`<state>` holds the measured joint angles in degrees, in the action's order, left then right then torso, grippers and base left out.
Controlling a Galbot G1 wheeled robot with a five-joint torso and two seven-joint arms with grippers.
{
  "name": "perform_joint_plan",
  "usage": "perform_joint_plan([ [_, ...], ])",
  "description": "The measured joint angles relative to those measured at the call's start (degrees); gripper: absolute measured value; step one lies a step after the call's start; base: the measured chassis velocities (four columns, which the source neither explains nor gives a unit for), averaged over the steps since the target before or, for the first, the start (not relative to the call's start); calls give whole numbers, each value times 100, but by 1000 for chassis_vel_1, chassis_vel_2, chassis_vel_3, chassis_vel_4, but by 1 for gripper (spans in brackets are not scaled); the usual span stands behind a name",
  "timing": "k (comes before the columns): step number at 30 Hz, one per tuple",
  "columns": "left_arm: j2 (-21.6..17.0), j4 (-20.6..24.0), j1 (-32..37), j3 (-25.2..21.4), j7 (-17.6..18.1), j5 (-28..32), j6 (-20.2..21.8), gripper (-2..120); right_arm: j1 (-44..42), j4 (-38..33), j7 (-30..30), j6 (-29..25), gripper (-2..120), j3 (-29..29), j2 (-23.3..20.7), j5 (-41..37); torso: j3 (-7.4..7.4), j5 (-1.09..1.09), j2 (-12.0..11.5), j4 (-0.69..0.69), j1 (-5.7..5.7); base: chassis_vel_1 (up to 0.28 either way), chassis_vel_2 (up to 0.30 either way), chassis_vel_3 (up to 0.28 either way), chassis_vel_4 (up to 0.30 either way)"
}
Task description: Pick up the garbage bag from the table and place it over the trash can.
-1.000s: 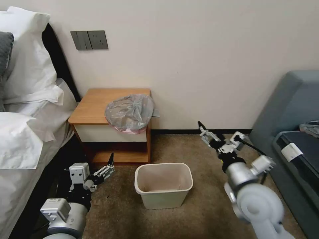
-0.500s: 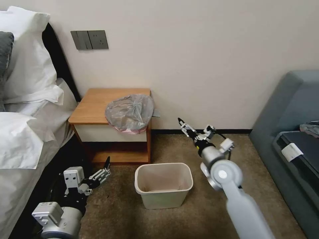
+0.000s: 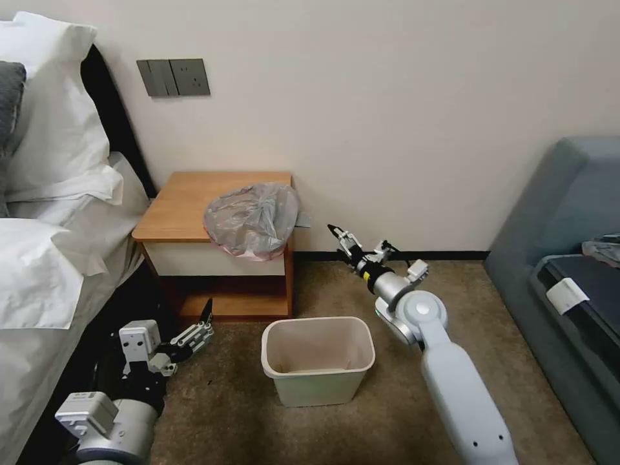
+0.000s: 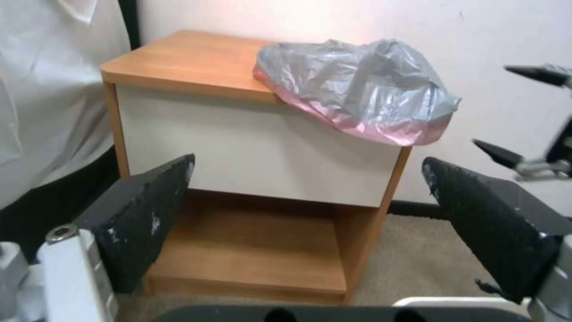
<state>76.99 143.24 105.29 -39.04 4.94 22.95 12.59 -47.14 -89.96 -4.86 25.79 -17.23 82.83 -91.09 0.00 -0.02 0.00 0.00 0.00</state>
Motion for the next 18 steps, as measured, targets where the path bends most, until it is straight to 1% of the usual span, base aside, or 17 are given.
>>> perform_joint_plan([
  [2,4,0,2,-5,2,4,-5,100,209,270,89,18,100,29,183,-44,0,-1,0,0,0,0,0,0,0],
  [3,4,0,2,-5,2,4,-5,100,209,270,89,18,100,29,183,-44,0,-1,0,0,0,0,0,0,0],
  [5,67,0,17,-14,3,-4,-19,100,442,616,116,10,100,38,371,-36,0,-1,0,1,0,0,0,0,0],
  [6,67,0,17,-14,3,-4,-19,100,442,616,116,10,100,38,371,-36,0,-1,0,1,0,0,0,0,0],
  [10,203,-1,48,-31,-3,-56,-45,100,686,1120,210,-41,100,8,602,73,0,0,0,0,0,0,0,0,0],
  [15,212,-1,49,-32,-6,-64,-50,100,786,1385,284,-142,100,-5,700,175,0,1,0,1,0,0,0,0,0],
  [17,216,-1,48,-32,-6,-64,-57,100,784,1397,331,-212,93,19,703,180,0,1,0,0,0,0,0,0,0],
  [18,216,-1,48,-32,-6,-64,-57,100,784,1397,331,-212,93,19,703,180,0,1,0,0,0,0,0,0,0],
])
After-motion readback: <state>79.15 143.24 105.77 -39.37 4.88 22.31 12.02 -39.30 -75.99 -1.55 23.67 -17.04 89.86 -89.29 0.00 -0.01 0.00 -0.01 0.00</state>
